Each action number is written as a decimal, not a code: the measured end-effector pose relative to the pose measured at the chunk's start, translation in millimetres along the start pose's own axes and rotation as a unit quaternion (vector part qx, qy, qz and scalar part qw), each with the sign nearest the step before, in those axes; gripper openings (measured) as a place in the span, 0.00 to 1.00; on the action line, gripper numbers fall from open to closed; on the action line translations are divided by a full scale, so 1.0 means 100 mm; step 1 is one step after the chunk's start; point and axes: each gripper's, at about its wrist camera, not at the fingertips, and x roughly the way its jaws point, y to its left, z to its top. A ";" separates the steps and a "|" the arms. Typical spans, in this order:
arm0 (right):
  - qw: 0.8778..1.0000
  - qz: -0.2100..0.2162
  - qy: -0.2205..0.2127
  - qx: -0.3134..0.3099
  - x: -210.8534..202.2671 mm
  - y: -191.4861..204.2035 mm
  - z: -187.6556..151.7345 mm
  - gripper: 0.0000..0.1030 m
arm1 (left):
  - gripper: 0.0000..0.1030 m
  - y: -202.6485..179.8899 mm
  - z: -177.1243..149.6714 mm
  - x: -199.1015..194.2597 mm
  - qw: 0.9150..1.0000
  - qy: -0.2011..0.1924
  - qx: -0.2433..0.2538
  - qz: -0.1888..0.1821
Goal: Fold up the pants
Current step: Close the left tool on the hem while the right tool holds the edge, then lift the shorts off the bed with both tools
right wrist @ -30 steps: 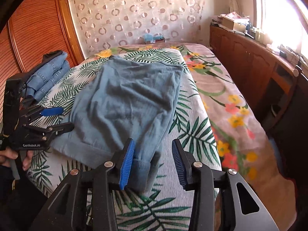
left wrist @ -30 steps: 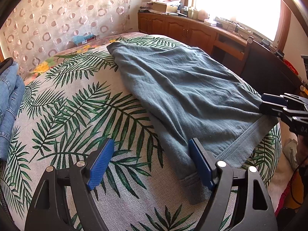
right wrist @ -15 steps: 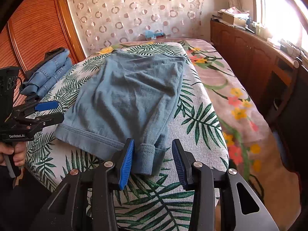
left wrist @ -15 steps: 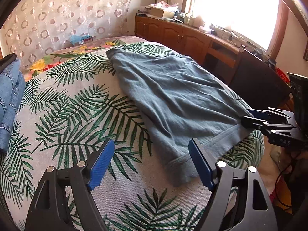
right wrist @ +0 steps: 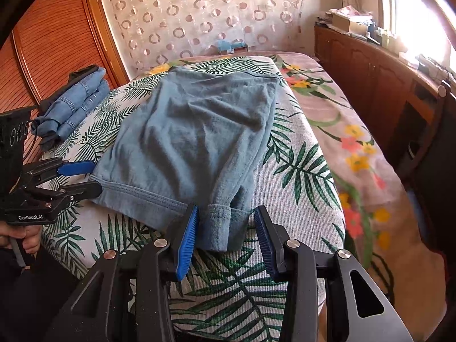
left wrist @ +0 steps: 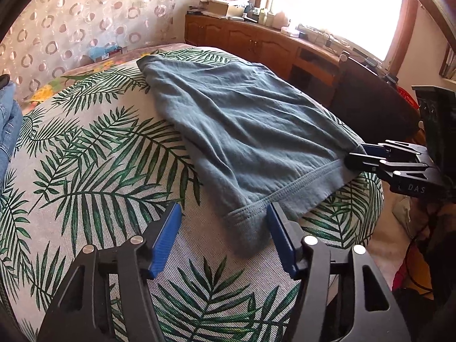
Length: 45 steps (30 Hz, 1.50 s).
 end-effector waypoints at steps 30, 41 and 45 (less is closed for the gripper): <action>0.988 0.050 -0.126 -0.073 -0.98 0.46 0.73 0.11 | 0.12 -0.06 0.58 -1.31 0.989 -0.145 0.016 -0.006; 0.971 0.073 -0.187 -0.129 -1.50 0.84 1.36 0.11 | 0.12 0.22 1.11 -2.04 0.975 -0.215 0.027 0.055; 0.968 0.063 -0.192 -0.146 -1.35 0.96 1.62 0.11 | 0.12 0.55 1.37 -1.92 0.974 -0.211 0.019 0.086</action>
